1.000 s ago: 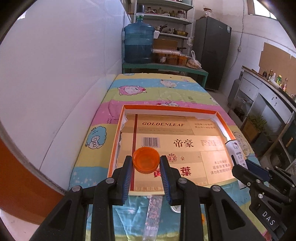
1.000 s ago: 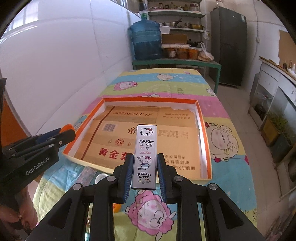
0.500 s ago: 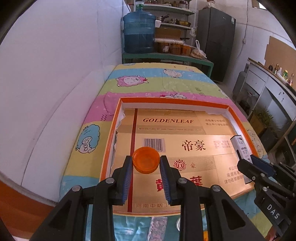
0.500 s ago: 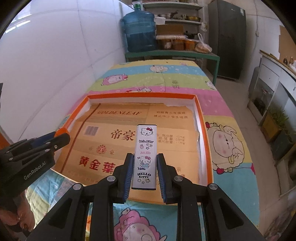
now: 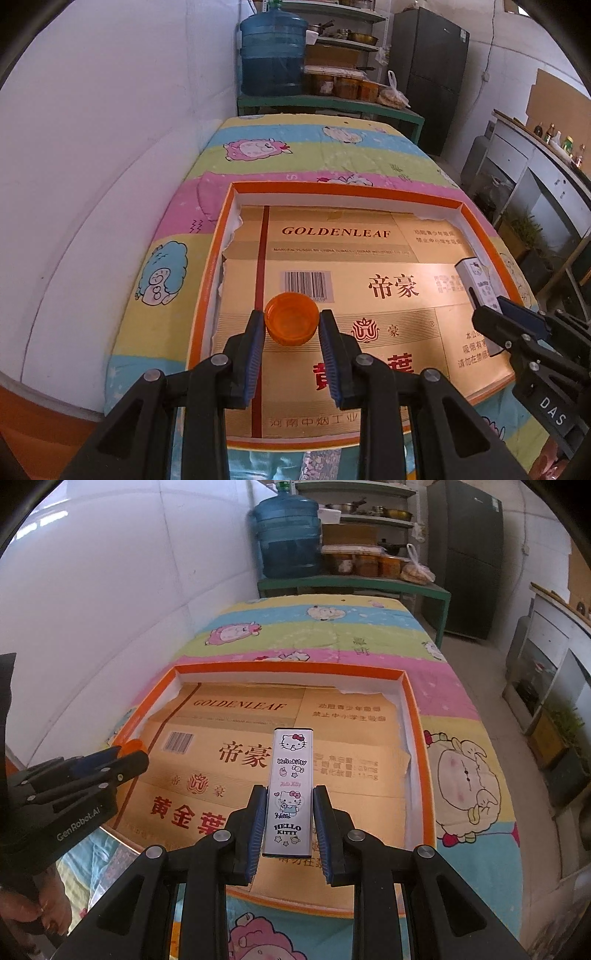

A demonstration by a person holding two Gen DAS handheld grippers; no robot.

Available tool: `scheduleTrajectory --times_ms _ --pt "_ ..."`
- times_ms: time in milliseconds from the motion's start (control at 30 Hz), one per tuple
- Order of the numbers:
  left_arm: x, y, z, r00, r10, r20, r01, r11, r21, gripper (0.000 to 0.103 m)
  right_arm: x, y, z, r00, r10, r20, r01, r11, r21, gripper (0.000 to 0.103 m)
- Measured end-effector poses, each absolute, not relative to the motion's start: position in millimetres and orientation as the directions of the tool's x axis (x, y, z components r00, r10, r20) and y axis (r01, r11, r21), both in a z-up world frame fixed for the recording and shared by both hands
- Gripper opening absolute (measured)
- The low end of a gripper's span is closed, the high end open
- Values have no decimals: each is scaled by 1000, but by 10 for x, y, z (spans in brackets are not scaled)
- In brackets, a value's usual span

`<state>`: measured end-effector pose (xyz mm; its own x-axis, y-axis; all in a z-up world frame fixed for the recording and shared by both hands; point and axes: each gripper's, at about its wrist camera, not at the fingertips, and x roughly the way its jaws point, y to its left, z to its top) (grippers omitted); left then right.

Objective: Organize rigid objects
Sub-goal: 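Carry the orange cap with the left tool while the right tool carries the Hello Kitty box into the tray, then open the left tool releasing the orange cap while the right tool releases the Hello Kitty box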

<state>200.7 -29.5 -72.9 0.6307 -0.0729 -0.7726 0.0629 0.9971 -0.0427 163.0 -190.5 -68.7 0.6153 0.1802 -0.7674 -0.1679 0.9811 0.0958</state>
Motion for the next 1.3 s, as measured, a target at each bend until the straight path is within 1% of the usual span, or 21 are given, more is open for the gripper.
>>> scheduleTrajectory --times_ms 533,767,833,867,900,933,1000,1033,1100,1133,1200,1300 --pt "2168 -282 -980 580 -80 -810 61 997 -55 30 1911 -1839 -881 561 175 -809 -169 981 95 26" --pt "2190 -314 -1004 575 -59 -816 86 996 -11 30 2001 -1832 -1010 539 170 -825 -162 982 96 26" --pt "2192 -297 -1005 573 -88 -815 106 994 -33 34 2011 -1829 -1013 542 167 -824 -161 983 93 26" --pt "2190 -289 -1005 571 -110 -814 119 992 -51 40 2013 -1822 -1015 542 166 -824 -162 983 92 27" --pt "2194 -283 -1002 566 -124 -815 133 989 -59 40 2015 -1817 -1018 541 166 -824 -162 982 92 27" --pt "2197 -292 -1002 559 -122 -820 141 989 -52 41 2016 -1815 -1019 542 168 -823 -163 982 93 28" --pt "2192 -294 -998 558 -130 -820 147 988 -57 45 2013 -1818 -1020 545 168 -822 -160 983 95 33" --pt "2190 -300 -999 557 -133 -820 152 987 -56 46 2011 -1816 -1021 546 168 -821 -160 983 95 37" --pt "2188 -314 -1000 554 -140 -820 159 985 -61 54 2000 -1809 -1021 548 167 -820 -159 983 94 38" --pt "2187 -314 -995 553 -147 -820 160 985 -69 56 1997 -1806 -1018 548 167 -820 -159 983 94 44" --pt "2186 -321 -994 555 -148 -818 157 985 -72 57 1988 -1804 -1008 550 164 -819 -157 983 91 51" --pt "2169 -306 -981 557 -158 -816 155 984 -85 57 1960 -1811 -989 558 159 -815 -152 984 87 51"
